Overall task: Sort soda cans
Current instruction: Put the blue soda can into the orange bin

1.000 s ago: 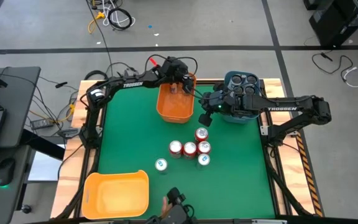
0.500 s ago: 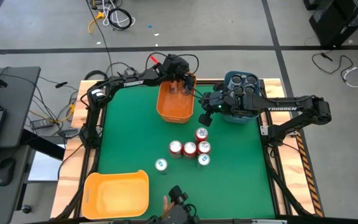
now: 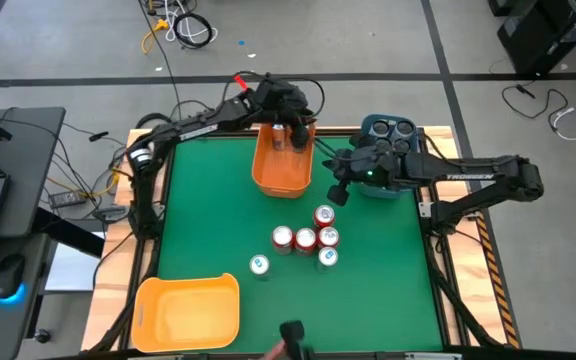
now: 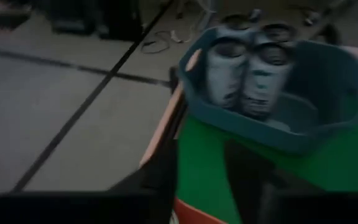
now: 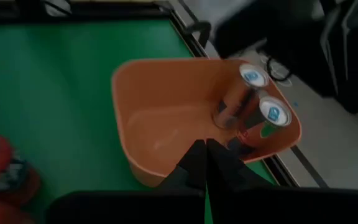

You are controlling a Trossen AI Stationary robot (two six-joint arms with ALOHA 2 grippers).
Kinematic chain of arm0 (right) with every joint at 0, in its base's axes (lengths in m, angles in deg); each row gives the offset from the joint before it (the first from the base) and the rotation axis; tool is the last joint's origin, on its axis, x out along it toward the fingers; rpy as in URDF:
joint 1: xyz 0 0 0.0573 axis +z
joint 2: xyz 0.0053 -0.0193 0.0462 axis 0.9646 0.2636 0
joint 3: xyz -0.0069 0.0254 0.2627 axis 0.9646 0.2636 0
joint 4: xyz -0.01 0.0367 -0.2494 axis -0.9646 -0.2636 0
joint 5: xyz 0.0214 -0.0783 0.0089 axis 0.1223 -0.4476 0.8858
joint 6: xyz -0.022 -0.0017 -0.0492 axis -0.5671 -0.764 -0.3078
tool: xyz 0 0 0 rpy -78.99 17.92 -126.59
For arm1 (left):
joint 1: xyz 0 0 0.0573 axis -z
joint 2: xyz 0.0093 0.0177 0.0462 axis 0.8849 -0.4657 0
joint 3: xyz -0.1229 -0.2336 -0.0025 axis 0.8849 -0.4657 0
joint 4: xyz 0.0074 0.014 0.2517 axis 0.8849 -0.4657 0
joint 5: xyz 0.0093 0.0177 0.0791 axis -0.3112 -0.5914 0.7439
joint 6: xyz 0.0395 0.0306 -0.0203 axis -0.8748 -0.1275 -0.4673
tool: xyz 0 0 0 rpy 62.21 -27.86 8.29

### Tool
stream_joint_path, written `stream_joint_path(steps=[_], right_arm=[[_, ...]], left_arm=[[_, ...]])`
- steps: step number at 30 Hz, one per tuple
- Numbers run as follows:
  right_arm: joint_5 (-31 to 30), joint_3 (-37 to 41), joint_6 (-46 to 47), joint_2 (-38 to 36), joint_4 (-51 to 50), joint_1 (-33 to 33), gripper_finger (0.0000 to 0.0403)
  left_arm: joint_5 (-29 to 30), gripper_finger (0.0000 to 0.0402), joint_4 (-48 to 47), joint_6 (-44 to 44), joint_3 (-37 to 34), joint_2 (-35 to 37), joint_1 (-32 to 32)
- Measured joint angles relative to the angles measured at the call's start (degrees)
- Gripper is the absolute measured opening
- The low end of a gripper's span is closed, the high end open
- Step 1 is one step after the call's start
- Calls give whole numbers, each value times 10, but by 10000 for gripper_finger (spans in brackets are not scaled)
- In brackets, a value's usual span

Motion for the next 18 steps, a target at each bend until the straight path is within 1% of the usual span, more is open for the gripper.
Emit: stream_joint_path(steps=[3,4,6,9,14,18], right_arm=[[0,0,0,-14,0,16,0],[0,0,0,-17,0,21,0],[0,1,-7,-20,1,29,0],[0,18,-14,-21,26,40,0],[0,64,-12,-20,84,56,0],[1,94,0,-19,136,71,0]], left_arm=[[-34,34,-39,-46,0,36,15],[-42,17,-46,-48,-4,48,20],[-43,11,-51,-50,-23,77,32],[-38,7,-49,-56,-73,131,48],[-34,3,-18,-62,-205,246,83],[-35,2,-5,-50,-316,348,128]])
